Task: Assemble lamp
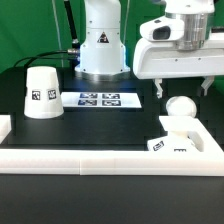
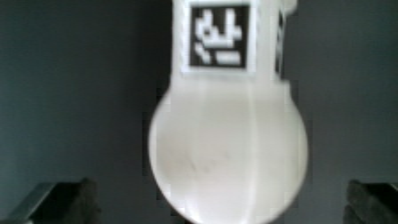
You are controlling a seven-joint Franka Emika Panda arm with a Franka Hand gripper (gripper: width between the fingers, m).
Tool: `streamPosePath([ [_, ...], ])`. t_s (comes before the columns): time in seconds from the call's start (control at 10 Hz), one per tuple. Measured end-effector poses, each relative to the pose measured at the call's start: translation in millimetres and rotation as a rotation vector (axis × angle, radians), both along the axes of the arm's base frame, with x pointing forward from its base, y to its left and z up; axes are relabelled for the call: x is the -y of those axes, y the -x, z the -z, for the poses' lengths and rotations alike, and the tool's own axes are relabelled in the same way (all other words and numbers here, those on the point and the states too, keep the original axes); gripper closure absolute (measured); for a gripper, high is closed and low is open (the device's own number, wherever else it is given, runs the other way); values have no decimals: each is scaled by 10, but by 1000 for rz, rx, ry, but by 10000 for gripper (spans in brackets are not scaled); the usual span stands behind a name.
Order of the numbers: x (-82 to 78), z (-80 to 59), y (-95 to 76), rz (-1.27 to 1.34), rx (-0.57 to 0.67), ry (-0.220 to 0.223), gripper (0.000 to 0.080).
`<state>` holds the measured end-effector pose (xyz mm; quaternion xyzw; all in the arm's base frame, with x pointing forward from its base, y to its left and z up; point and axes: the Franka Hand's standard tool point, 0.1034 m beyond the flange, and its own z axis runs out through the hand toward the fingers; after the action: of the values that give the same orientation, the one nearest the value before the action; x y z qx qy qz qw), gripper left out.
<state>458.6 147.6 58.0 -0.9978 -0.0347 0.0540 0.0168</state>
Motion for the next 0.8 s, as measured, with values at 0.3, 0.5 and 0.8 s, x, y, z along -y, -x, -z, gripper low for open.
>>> streamPosePath([
  [0.3,-76,-5,-20,-48,-182,20,100],
  [0.5,-33,22,3,-61,-302,34,100],
  [0.8,-39,50,10,-68,-472,57,100],
])
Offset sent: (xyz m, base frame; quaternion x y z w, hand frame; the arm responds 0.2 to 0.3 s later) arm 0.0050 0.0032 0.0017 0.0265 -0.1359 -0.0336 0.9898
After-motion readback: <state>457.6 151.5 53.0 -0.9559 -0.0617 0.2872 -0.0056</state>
